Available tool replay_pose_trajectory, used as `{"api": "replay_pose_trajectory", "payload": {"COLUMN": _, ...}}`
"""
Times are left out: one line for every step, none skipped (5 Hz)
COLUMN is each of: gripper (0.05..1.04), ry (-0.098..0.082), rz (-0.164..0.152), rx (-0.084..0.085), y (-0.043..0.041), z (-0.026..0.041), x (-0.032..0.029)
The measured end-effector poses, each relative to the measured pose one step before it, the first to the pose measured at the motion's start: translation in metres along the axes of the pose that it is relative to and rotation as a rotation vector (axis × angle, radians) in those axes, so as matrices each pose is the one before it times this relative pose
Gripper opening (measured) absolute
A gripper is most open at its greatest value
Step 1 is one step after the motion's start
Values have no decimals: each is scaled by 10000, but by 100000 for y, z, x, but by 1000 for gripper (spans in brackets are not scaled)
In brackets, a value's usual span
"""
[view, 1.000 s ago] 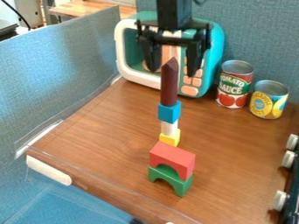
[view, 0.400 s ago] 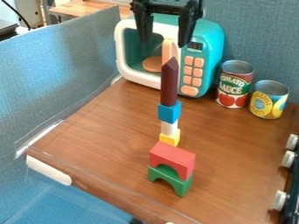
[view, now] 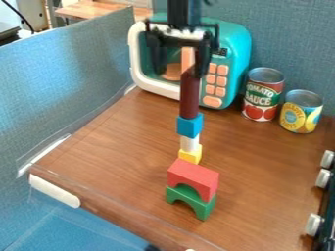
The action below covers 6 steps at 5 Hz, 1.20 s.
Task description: Put the brown cylinder on left side of the table
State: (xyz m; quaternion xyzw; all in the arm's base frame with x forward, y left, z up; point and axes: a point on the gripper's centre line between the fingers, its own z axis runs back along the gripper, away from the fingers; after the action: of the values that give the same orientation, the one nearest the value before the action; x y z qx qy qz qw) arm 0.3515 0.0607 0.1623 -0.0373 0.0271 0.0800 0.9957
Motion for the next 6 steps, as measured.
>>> {"api": "replay_pose_trajectory", "payload": {"gripper": 999, "ry": -46, "rz": 136, "rx": -222, "y": -690, "z": -781, "x": 145}}
{"api": "replay_pose_trajectory", "payload": {"gripper": 999, "ry": -6, "rz": 194, "rx": -276, "y": -354, "z": -294, "x": -1}}
{"api": "replay_pose_trajectory", "payload": {"gripper": 966, "ry": -85, "rz": -108, "rx": 79, "y": -74, "z": 248, "x": 148}}
{"api": "replay_pose_trajectory", "payload": {"gripper": 693, "ry": 64, "rz": -180, "rx": 168, "y": 340, "z": -620, "x": 554}}
{"api": "replay_pose_trajectory", "payload": {"gripper": 515, "ry": -45, "rz": -7, "rx": 77, "y": 202, "z": -127, "x": 493}}
{"api": "replay_pose_trajectory", "payload": {"gripper": 515, "ry": -16, "rz": -32, "rx": -15, "y": -13, "z": -50, "x": 271}}
